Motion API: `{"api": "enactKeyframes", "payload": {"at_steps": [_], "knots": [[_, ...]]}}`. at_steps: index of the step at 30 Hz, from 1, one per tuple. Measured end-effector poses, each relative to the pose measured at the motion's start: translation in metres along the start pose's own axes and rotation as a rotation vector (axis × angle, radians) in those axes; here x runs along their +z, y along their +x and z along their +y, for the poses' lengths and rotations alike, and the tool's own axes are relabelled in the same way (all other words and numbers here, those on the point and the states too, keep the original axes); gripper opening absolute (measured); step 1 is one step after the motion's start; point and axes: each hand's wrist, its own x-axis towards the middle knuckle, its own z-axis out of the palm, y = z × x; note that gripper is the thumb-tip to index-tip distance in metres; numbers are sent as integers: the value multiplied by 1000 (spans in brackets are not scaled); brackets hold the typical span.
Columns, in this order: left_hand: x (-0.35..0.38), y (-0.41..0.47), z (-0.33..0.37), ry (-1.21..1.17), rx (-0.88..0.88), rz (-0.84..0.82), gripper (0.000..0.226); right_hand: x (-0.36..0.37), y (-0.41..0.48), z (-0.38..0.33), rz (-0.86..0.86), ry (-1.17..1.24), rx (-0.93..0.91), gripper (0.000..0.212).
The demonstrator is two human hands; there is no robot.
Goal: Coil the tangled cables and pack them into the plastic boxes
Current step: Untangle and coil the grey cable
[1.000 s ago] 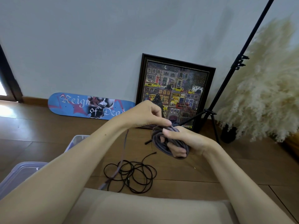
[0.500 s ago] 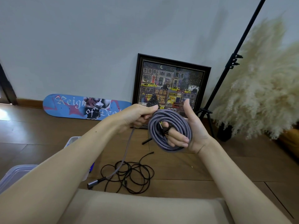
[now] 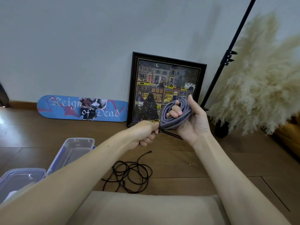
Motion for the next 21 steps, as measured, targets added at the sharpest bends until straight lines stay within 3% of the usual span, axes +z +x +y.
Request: {"api": "enactKeyframes", "payload": {"at_steps": [3,5,15,21], "knots": [[6,-2,1,51,9,19,36,5,0,0,18,-64,-57,20],[8,-3,-1,128,22,27,37,6,2,2,41,-245,-79,19],[20,-10,3,346,51,-26,36,-2,12,19,189,-1086,-243,38],[19,-18,16,563,225,-17,25,-2,14,30,221,-1496,-113,67]]}}
